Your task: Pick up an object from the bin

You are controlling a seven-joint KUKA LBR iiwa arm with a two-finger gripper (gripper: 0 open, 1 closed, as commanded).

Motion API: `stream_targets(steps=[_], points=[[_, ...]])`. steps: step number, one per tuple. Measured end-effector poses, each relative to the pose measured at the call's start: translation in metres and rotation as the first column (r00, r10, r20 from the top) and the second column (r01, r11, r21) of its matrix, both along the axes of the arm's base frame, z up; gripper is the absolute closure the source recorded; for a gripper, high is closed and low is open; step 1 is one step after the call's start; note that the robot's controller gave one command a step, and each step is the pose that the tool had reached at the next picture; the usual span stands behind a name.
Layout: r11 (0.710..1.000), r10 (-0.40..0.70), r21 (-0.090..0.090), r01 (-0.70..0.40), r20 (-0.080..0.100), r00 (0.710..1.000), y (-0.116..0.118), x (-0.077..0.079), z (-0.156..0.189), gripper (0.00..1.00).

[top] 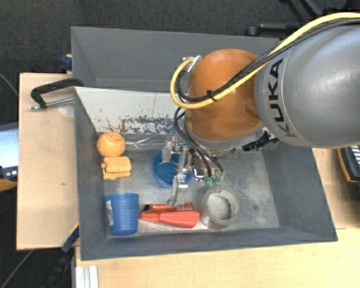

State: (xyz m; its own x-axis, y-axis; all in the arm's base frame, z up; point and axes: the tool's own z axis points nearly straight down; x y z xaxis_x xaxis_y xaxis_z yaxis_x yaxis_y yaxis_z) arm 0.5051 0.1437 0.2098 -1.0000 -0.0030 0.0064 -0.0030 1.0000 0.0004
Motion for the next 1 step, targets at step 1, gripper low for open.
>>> stream_targets(steps=[1], points=[[1.000, -0.002, 0.002, 0.002, 0.009, 1.000, -0.0008, 0.0016, 0.0047, 0.00]])
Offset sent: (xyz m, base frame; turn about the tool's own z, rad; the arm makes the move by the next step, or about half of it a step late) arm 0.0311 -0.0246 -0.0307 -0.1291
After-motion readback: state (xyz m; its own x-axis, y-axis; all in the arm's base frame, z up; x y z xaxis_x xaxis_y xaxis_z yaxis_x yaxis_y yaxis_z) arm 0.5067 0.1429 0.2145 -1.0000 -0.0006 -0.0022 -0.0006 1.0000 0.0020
